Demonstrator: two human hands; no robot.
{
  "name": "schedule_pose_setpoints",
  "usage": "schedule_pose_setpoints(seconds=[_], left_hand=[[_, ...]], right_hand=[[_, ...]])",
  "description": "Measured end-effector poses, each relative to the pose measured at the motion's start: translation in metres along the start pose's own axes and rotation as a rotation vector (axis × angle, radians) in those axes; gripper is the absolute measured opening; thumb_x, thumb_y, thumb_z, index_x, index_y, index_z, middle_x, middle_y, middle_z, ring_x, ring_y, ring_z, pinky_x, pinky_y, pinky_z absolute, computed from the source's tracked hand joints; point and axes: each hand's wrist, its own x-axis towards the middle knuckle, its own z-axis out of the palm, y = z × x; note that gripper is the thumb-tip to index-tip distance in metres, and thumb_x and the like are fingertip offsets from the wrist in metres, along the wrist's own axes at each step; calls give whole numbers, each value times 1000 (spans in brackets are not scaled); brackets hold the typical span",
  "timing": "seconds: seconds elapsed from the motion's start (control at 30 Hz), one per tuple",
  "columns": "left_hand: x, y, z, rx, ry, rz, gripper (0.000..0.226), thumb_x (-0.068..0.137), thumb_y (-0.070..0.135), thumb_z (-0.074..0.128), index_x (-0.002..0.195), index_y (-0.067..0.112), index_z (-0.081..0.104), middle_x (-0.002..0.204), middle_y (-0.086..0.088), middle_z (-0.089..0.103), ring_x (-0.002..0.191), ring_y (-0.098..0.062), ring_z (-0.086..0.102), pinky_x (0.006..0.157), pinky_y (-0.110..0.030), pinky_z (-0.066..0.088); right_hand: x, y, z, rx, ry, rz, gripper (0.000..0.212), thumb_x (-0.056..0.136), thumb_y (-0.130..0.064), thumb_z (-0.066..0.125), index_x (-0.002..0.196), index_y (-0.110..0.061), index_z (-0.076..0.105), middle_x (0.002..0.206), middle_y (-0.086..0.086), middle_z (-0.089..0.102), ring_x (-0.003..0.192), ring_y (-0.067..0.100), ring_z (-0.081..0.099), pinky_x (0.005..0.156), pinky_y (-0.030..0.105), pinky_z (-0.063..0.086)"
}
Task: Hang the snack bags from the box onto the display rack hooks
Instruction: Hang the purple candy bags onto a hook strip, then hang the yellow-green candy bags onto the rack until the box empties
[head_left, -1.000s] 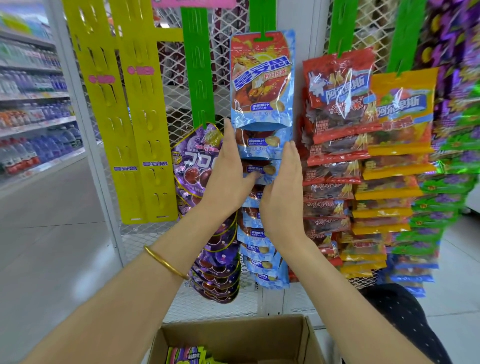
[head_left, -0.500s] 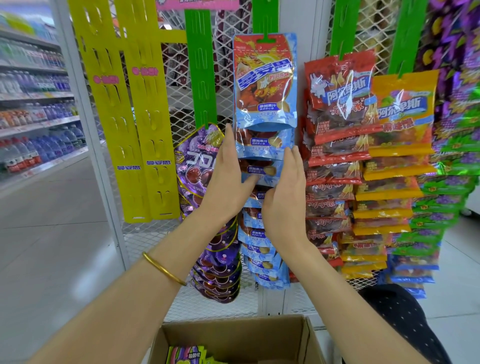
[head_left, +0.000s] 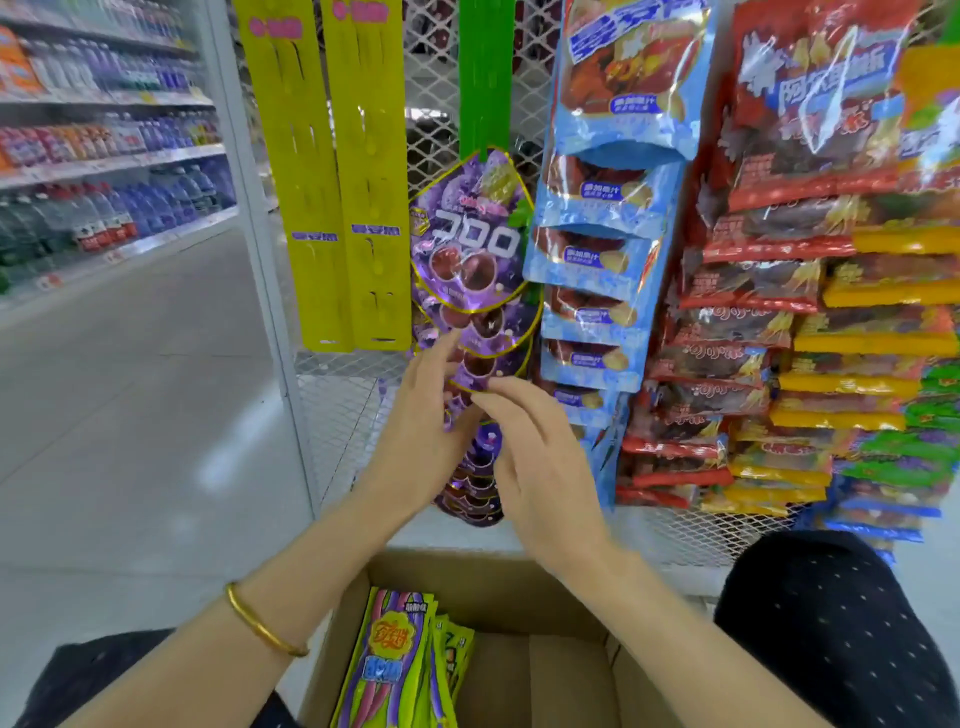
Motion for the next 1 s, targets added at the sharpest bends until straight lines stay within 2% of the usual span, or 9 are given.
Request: schedule_pose_setpoints(seconds=[0.13, 0.2, 0.3, 0.4, 0.5, 0.6, 0.67, 0.77, 1.0], left_hand=[[-51, -54, -19, 180, -133, -254, 52, 87, 4, 58, 135, 15, 42, 129, -5, 45, 106, -6, 49, 92, -29, 47], [-72, -84, -25, 266, -241, -363, 47, 87, 7, 58, 132, 16, 46, 130, -5, 46, 110, -10, 49, 91, -32, 47], [-93, -121, -31, 380, -373, -471, 42, 86, 11, 59, 127, 17, 51, 128, -5, 47, 108, -16, 51, 92, -34, 47], [-94, -143, -37, 438, -452, -540, 38, 86, 10, 59, 123, 14, 54, 121, -8, 48, 105, -20, 53, 88, -27, 42], [-81, -153, -40, 424, -425, -572, 33, 88, 10, 56, 121, 15, 55, 121, -2, 45, 106, -17, 53, 87, -28, 44], [-69, -158, -43, 400, -382, -580, 32, 89, 11, 55, 121, 16, 55, 126, -2, 44, 108, -16, 52, 90, -26, 42], [-67, -160, -46, 397, -373, -592, 32, 90, 11, 55, 121, 16, 55, 128, -2, 44, 109, -16, 52, 91, -26, 42], [-70, -163, -48, 403, -370, -619, 30, 91, 14, 54, 121, 17, 54, 130, -1, 43, 109, -15, 54, 91, -25, 42], [-78, -165, -49, 397, -395, -668, 30, 91, 17, 55, 121, 16, 54, 130, -4, 44, 103, -16, 55, 82, -20, 37]], right_hand=[[-59, 3, 45, 84, -421, 114, 44, 75, 6, 46, 118, -1, 56, 119, 16, 54, 111, 29, 49, 96, 32, 37], [-91, 20, 72, 126, -671, 264, 41, 81, 6, 48, 120, -5, 54, 119, 14, 52, 109, 30, 52, 93, 37, 42], [-138, 41, 114, 119, -1006, 505, 34, 89, -6, 51, 123, -8, 54, 120, 14, 55, 108, 28, 55, 91, 33, 41], [-170, 45, 151, 194, -1186, 706, 32, 90, -9, 53, 121, -2, 54, 110, 11, 61, 101, 22, 55, 90, 33, 40], [-191, 39, 189, 331, -1142, 1049, 23, 91, -9, 54, 113, -4, 53, 78, -6, 52, 83, 16, 51, 71, 29, 47], [-208, 34, 224, 280, -1045, 1352, 23, 90, -18, 60, 104, -4, 50, 75, 4, 45, 77, 27, 54, 71, 40, 49], [-214, 34, 237, 131, -998, 1345, 22, 87, -24, 63, 79, -7, 50, 72, 5, 45, 79, 30, 54, 70, 37, 46], [-217, 36, 243, 69, -934, 1366, 46, 85, -25, 64, 50, -13, 37, 53, 4, 37, 61, 25, 42, 60, 28, 31], [-197, 35, 220, 363, -738, 1303, 36, 75, -7, 73, 52, -17, 47, 61, -2, 51, 61, 16, 47, 62, 28, 39]])
